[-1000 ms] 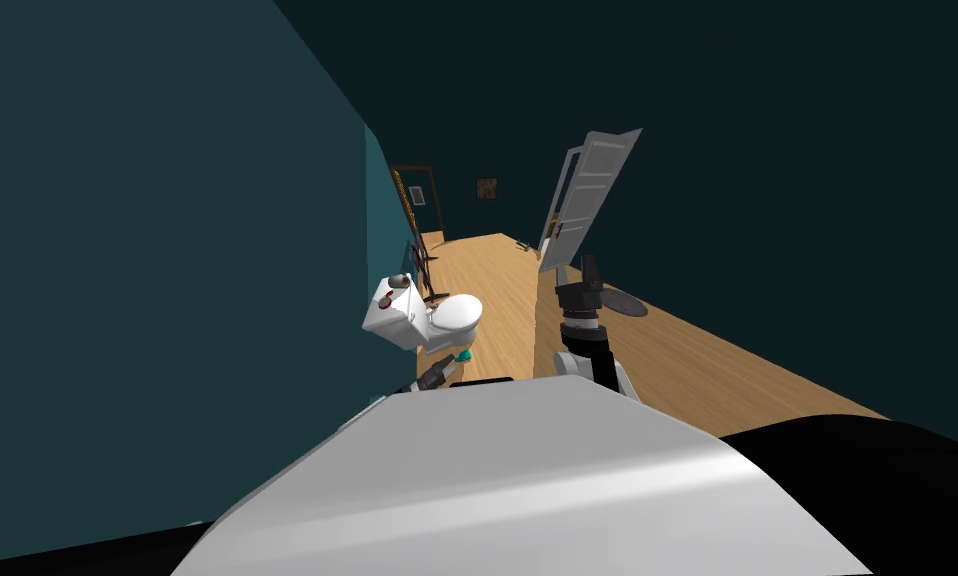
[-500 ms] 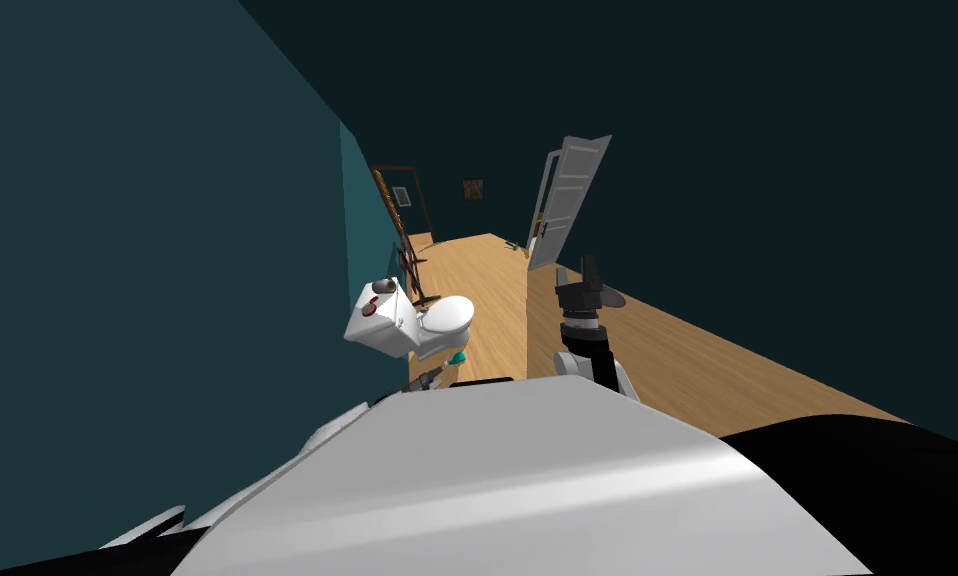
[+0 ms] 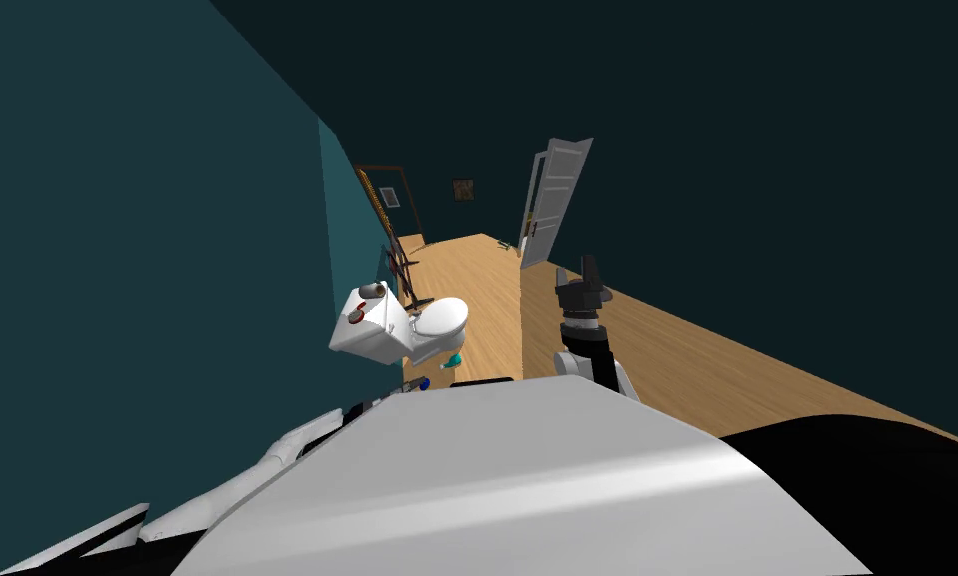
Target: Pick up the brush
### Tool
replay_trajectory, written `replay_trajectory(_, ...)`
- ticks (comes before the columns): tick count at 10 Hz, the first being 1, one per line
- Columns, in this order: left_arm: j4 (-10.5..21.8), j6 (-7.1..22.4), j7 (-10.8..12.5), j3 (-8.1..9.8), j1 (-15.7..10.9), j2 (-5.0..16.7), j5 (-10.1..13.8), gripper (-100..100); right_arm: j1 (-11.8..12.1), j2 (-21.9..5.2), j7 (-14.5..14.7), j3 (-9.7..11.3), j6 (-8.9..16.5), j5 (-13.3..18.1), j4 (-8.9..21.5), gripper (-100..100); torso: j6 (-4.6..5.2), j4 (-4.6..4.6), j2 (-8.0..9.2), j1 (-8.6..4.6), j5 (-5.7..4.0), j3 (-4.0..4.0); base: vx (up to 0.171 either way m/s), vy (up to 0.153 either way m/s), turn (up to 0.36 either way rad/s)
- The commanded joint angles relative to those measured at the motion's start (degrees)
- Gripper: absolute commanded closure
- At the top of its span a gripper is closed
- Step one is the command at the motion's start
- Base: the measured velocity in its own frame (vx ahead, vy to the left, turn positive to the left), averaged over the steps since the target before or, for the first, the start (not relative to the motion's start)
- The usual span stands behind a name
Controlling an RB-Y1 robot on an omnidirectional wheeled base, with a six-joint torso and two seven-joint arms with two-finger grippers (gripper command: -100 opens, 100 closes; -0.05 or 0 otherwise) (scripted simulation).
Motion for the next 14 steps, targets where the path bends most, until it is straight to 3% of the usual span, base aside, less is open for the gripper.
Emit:
replay_trajectory(1, 2.32, -0.92, 0.84, -0.82, -0.52, 2.43, -0.02, -100, 0.0, 0.0, 0.0, 0.0, 0.0, 0.0, 0.0, 0, 0.0, 0.0, 0.0, 0.0, 0.0, 0.0, 0.014, -0.008, -0.133)
replay_trajectory(2, 4.6, -2.02, 2.27, -2.5, -1.49, 4.32, -0.05, -100, 0.01, 0.0, 0.0, -0.01, 0.0, 0.0, 0.0, 0, -0.06, -0.01, -0.01, 0.02, 0.0, -0.01, 0.022, -0.014, -0.22)
replay_trajectory(3, 5.67, -2.02, 2.27, -2.5, -1.49, 5.78, -0.05, -100, 0.0, 0.0, 0.0, 0.0, 0.0, 0.0, 0.0, 0, -0.01, -0.01, -0.04, 0.0, 0.0, -0.03, 0.02, -0.007, -0.086)
replay_trajectory(4, 7.04, -3.1, 3.66, -4.08, -2.42, 7.8, -0.08, -100, 0.01, 0.0, 0.0, -0.01, 0.0, 0.0, 0.0, 0, -0.07, -0.01, -0.04, 0.02, 0.0, -0.02, 0.03, -0.001, -0.17)
replay_trajectory(5, 8.05, -3.1, 3.66, -4.08, -2.42, 9.28, -0.08, -100, 0.01, 0.0, 0.0, 0.0, 0.0, 0.0, 0.0, 0, -0.02, -0.01, -0.07, 0.03, 0.01, -0.04, 0.027, 0.005, -0.123)
replay_trajectory(6, 8.93, -3.1, 3.66, -4.08, -2.42, 9.28, -0.08, -100, 0.01, 0.0, 0.0, -0.01, 0.0, 0.0, 0.0, 0, -0.05, -0.02, -0.07, 0.05, 0.01, -0.04, 0.014, 0.003, -0.001)
replay_trajectory(7, 11.19, -4.15, 5.0, -5.58, -3.3, 11.79, -0.12, -100, 0.01, 0.0, 0.0, -0.01, 0.0, 0.0, 0.0, 0, -0.08, -0.01, -0.02, 0.05, 0.03, -0.02, 0.03, -0.003, -0.204)
replay_trajectory(8, 12.05, -4.15, 5.0, -5.58, -3.3, 12.59, -0.12, -100, 0.01, 0.0, 0.0, 0.0, 0.0, 0.0, 0.0, 0, -0.01, -0.01, -0.07, 0.04, 0.0, -0.04, 0.029, 0.012, -0.119)
replay_trajectory(10, 12.05, -4.15, 5.0, -5.58, -3.3, 12.59, -0.12, -100, 0.02, 0.0, 0.0, -0.01, 0.0, 0.0, 0.0, 0, -0.08, -0.01, -0.02, 0.06, 0.04, -0.02, 0.007, 0.005, 0.015)
replay_trajectory(11, 14.36, -5.16, 6.3, -6.99, -4.13, 15.62, -0.16, -100, 0.01, 0.0, 0.0, -0.01, 0.0, 0.0, 0.0, 0, -0.08, 0.0, 0.02, 0.03, 0.04, 0.01, 0.021, 0.003, -0.244)
replay_trajectory(12, 15.02, -5.16, 6.3, -6.99, -4.13, 15.78, -0.16, -100, 0.0, 0.0, 0.0, 0.0, 0.0, 0.0, 0.0, 0, 0.0, 0.0, -0.04, 0.04, 0.0, -0.02, 0.029, 0.021, -0.111)
replay_trajectory(13, 17.75, -6.14, 7.54, -8.32, -4.91, 17.86, -0.21, -100, 0.02, 0.0, 0.0, -0.01, 0.0, 0.0, 0.0, 0, -0.07, -0.02, -0.06, 0.09, 0.04, -0.04, 0.054, 0.029, -0.169)
replay_trajectory(14, 17.1, -6.14, 7.54, -8.32, -4.91, 18.8, -0.21, -100, 0.01, -0.01, 0.0, -0.01, 0.0, 0.0, 0.0, 0, -0.03, -0.03, -0.14, 0.12, 0.02, -0.08, 0.048, 0.035, -0.101)
